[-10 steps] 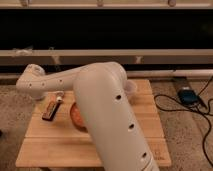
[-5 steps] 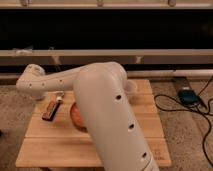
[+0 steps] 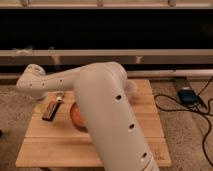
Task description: Push the ceramic bowl across the table
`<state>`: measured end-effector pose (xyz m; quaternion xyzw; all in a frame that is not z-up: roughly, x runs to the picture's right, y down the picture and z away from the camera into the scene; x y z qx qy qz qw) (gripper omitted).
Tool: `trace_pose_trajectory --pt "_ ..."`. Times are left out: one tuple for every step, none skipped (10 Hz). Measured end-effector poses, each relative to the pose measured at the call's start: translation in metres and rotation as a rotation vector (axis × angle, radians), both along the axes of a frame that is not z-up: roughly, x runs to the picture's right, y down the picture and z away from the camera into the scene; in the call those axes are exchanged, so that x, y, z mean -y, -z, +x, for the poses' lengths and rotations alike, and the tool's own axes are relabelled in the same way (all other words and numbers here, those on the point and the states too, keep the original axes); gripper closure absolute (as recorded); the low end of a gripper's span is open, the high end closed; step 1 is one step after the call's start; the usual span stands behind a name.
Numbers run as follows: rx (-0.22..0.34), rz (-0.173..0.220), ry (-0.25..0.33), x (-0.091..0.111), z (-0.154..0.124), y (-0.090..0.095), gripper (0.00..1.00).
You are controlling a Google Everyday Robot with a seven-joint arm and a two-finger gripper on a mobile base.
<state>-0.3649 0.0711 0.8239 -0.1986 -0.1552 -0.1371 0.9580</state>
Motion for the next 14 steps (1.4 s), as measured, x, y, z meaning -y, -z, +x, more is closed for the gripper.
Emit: trace_pose_trajectory --pt "-0.013 0.001 -0.016 0.002 0.010 -0.002 0.20" --pt "-0.037 0.003 -0.042 0.002 0.030 -0.004 0.20" --pt "-0.055 0.006 -0.068 -0.001 0.051 -0.002 0.20" --pt "-0.074 0.008 -0.091 -0.003 0.070 0.000 0.20" --pt "-0.099 0.014 -0.130 -0.008 0.098 0.003 0.20" --pt "-0.121 0.021 -0.161 -0.011 0.119 0.006 0.20" --pt "-0.140 0.029 -0.188 -0.012 0.135 0.008 0.20" --pt "-0.167 0.042 -0.220 -0.011 0.154 0.010 0.20" --pt "-0.189 0.049 -0.238 -0.012 0.168 0.012 0.20" --pt "-0.210 0.054 -0.253 -0.013 0.184 0.010 0.20" --pt "-0.232 0.055 -0.267 -0.015 0.202 0.005 0.20" --pt "-0.250 0.054 -0.279 -0.019 0.216 -0.003 0.20" --pt "-0.260 0.052 -0.285 -0.022 0.220 -0.008 0.20" --pt "-0.274 0.045 -0.289 -0.030 0.224 -0.018 0.20"
